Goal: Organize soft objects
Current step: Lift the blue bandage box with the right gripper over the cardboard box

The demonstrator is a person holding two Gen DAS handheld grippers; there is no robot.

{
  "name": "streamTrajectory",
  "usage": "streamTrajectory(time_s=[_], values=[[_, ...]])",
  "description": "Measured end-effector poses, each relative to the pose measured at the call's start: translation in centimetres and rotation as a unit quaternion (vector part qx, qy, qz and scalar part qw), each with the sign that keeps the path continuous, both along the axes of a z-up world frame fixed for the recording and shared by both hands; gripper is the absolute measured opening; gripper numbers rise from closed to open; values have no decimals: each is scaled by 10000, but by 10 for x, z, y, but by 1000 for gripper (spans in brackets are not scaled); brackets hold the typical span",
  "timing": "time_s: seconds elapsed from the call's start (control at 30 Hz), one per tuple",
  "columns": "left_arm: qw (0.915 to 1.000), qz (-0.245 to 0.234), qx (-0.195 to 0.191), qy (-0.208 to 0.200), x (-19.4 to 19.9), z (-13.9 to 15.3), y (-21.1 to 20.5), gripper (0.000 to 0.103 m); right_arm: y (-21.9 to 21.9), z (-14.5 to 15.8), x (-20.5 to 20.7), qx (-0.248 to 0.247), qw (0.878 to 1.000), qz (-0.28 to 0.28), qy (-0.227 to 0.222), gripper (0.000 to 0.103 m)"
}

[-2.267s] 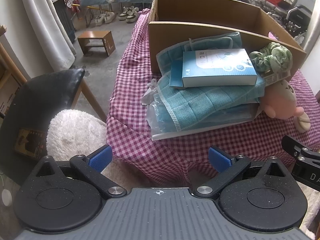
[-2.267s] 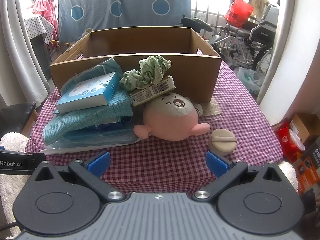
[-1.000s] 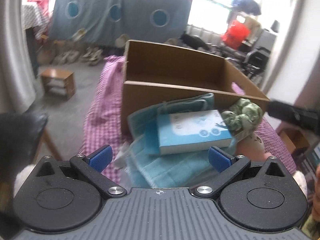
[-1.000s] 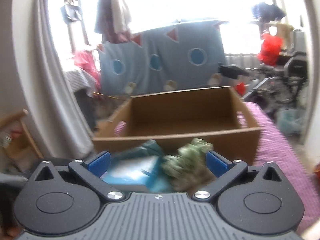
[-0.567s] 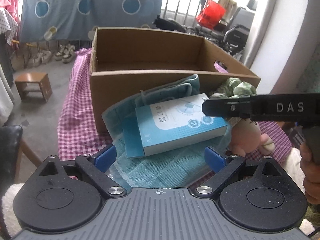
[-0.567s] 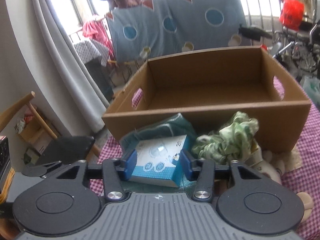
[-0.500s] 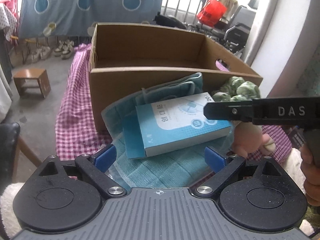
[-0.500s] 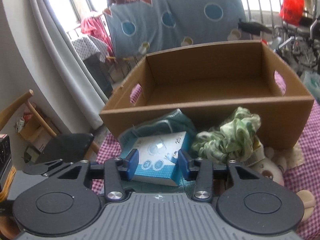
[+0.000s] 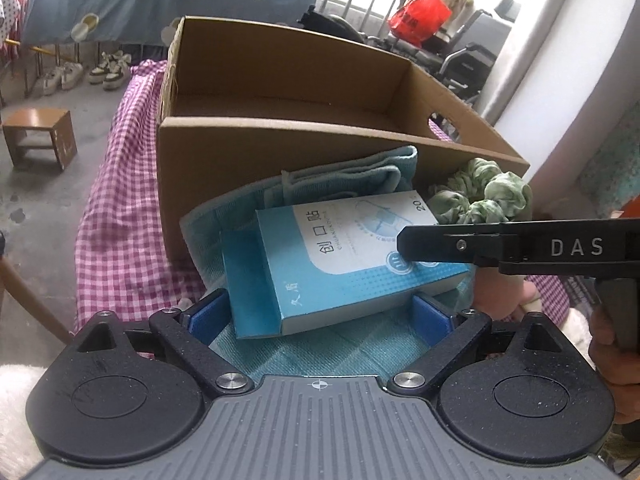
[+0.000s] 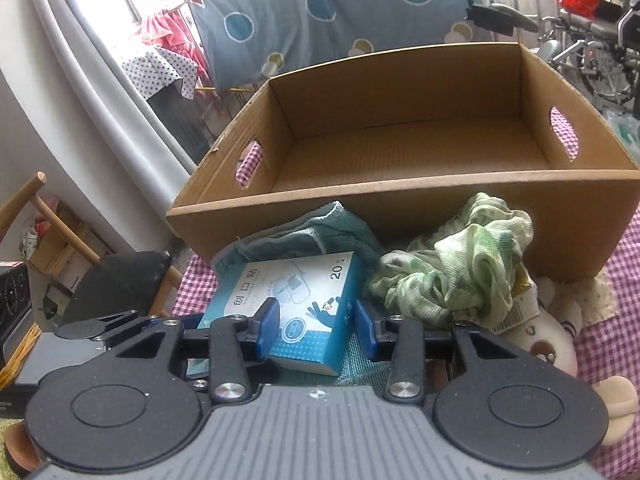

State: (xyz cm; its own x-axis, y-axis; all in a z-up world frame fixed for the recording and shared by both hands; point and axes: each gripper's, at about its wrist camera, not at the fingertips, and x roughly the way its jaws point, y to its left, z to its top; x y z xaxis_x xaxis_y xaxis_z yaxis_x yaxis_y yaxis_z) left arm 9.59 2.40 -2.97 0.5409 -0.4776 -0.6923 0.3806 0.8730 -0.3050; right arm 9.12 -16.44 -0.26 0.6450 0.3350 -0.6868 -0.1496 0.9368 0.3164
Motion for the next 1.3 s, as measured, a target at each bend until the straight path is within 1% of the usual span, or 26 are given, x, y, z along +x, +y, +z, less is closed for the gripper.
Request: streamTrajectory(time_s=[0.17,0.37,0.6,0.73,0.87,1.07,1.3], values=[[9998,95,57,-191,-8,10,1,95,4,8,-6,17,9999,57,-143,44],[9980,232,232,-532,-25,30,2,95,6,20,-19,144,9990,149,-391,44],[9937,394,396,-967,-42,53,0,96,6,36,-35,356,9962,320,-729,44],[9916,469,492,-1104,-48,61,-5,96,2,41,-38,514,9948,377,-789,44],[9883,502,561,-1324,-53,71,-8,96,-4,48,-40,718,9930,410,-838,45],[9848,388,623,-1573,-39,91,-21,96,-17,68,-38,772,9894,421,-1155,45],[9843,181,540,-1672,-5,105,-49,96,-48,93,-9,800,9880,331,-1279,45]])
